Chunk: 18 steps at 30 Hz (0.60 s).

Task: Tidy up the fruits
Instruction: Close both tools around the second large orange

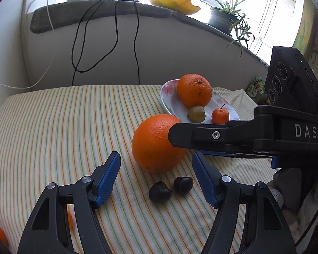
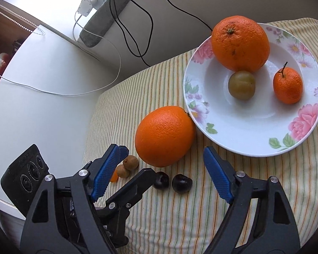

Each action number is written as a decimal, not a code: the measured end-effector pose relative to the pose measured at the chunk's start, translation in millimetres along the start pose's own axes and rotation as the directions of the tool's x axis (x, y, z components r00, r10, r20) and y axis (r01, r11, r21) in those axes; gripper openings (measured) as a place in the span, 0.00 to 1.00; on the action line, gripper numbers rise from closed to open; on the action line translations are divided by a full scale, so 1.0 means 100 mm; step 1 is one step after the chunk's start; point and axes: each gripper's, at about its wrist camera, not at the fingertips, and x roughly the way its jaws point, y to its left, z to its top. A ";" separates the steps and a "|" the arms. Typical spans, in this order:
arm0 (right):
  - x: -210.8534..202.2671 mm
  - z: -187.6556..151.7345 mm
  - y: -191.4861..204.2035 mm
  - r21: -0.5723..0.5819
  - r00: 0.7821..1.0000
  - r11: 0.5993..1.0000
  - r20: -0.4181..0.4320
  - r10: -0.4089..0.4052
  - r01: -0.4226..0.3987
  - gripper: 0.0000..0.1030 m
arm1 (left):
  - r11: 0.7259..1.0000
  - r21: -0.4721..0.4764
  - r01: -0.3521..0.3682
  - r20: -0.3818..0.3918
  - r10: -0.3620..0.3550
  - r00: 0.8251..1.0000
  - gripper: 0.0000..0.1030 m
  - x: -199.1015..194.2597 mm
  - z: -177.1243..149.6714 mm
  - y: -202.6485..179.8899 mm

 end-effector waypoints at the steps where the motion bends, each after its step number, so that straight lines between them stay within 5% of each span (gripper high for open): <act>1: 0.03 0.02 0.00 0.006 1.000 1.000 -0.003 0.003 -0.003 0.78 | 1.000 0.005 0.000 -0.002 0.000 1.000 0.68 0.02 0.01 0.00; 18: 0.20 0.14 0.04 0.007 0.999 0.999 -0.008 -0.052 0.053 0.69 | 0.999 -0.019 0.040 -0.028 -0.041 0.999 0.68 0.23 0.04 0.08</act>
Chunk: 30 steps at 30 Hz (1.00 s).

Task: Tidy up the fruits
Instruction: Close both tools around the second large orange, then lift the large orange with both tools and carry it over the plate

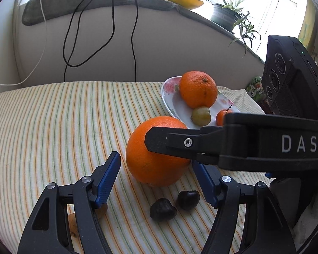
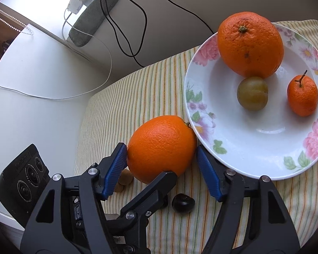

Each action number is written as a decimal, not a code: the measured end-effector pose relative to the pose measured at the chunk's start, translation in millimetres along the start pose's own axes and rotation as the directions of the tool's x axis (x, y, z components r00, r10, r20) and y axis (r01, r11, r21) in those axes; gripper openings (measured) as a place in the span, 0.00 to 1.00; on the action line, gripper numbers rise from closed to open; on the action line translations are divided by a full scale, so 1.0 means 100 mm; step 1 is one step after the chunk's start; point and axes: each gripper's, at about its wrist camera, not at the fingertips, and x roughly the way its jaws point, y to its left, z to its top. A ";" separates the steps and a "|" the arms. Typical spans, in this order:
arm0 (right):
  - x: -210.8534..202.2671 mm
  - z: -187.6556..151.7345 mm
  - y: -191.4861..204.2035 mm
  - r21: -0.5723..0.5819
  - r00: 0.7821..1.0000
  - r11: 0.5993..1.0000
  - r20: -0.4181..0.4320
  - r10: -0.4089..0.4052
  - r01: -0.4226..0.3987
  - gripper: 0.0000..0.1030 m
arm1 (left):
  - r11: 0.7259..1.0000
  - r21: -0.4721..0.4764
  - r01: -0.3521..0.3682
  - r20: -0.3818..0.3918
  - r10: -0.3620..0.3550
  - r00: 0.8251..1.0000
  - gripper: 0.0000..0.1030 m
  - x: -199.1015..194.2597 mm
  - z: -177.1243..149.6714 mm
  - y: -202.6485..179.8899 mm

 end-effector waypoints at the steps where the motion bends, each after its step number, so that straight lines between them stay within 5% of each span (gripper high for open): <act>1: 0.00 0.00 0.00 0.002 1.000 1.000 0.001 0.000 0.000 0.69 | 1.000 0.001 0.004 -0.002 -0.004 1.000 0.66 0.00 0.00 0.00; 30: -0.27 -0.09 0.17 -0.090 0.997 0.995 0.057 0.052 -0.046 0.68 | 0.999 0.012 -0.031 0.100 0.030 0.995 0.62 -0.33 -0.02 -0.19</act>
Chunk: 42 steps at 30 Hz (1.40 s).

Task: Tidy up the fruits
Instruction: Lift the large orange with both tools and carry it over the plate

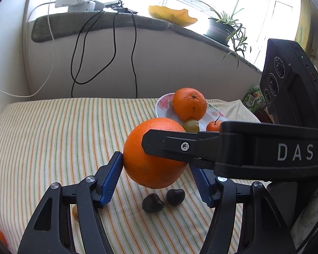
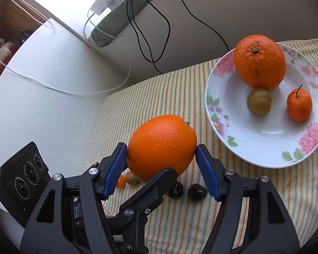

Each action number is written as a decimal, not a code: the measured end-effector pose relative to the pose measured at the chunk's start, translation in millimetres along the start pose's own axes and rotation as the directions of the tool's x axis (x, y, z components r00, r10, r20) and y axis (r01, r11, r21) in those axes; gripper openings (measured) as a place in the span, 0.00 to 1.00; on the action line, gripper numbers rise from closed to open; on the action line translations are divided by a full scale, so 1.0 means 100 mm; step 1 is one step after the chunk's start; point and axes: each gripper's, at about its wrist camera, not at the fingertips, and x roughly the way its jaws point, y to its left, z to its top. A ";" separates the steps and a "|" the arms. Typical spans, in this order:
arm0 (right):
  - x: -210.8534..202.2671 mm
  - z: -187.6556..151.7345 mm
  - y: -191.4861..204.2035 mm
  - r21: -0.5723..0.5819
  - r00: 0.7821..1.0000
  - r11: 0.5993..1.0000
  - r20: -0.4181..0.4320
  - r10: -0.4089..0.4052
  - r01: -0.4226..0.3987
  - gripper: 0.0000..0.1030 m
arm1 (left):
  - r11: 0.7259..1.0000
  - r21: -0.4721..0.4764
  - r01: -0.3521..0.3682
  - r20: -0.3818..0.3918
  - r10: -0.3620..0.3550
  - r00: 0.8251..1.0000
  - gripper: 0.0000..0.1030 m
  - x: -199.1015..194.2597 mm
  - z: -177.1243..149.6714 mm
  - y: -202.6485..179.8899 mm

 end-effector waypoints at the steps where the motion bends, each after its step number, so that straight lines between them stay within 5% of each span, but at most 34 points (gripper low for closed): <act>1: -0.03 0.01 -0.01 -0.001 1.000 1.000 0.003 0.000 0.000 0.68 | 1.000 0.005 0.002 0.003 -0.002 1.000 0.62 -0.01 0.01 -0.03; 19: -0.64 0.10 -0.49 0.047 0.997 0.998 0.060 -0.053 0.050 0.68 | 0.994 0.076 0.076 -0.005 -0.076 0.997 0.62 0.27 0.18 -0.65; 42: -0.68 0.21 -0.90 0.103 0.995 0.991 0.042 -0.086 0.081 0.68 | 0.992 0.099 0.080 -0.068 -0.073 0.995 0.62 0.57 0.23 -0.89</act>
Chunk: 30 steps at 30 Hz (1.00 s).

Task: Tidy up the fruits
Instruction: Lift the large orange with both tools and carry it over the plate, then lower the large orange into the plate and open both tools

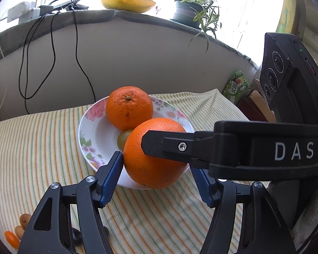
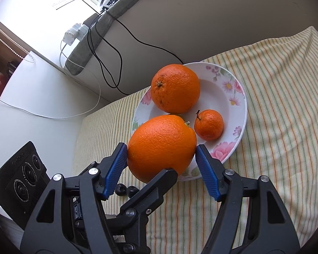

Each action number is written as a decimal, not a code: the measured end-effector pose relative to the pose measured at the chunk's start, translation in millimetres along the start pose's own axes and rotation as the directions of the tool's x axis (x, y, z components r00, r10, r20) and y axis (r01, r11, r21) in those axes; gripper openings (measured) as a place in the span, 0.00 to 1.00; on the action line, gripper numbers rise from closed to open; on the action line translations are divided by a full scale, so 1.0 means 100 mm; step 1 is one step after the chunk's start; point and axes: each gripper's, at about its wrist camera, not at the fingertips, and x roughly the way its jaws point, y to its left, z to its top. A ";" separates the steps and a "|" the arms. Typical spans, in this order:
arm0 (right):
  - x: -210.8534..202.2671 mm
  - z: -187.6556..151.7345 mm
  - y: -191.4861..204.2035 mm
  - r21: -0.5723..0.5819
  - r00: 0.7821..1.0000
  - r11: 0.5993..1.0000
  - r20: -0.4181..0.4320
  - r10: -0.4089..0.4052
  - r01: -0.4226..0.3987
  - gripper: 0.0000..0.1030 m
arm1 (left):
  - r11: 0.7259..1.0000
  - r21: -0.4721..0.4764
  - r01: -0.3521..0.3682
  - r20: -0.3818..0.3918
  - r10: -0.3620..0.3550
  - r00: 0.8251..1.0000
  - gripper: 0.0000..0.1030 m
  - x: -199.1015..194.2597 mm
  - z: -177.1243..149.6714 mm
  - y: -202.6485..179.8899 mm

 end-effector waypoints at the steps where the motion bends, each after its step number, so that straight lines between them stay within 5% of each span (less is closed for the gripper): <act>1: 0.01 0.00 0.00 -0.002 1.000 1.000 -0.004 -0.005 0.005 0.68 | 1.000 0.007 -0.008 0.001 0.008 1.000 0.62 0.00 0.00 -0.01; 20: -0.35 -0.04 0.09 -0.096 0.995 0.995 0.095 -0.023 0.032 0.69 | 0.998 0.009 -0.066 0.047 0.066 0.997 0.62 -0.35 -0.09 0.08; 30: -0.50 -0.33 0.34 -0.274 0.985 0.957 0.163 -0.050 0.094 0.76 | 0.990 -0.037 -0.137 0.078 0.140 0.987 0.62 -0.81 -0.36 0.40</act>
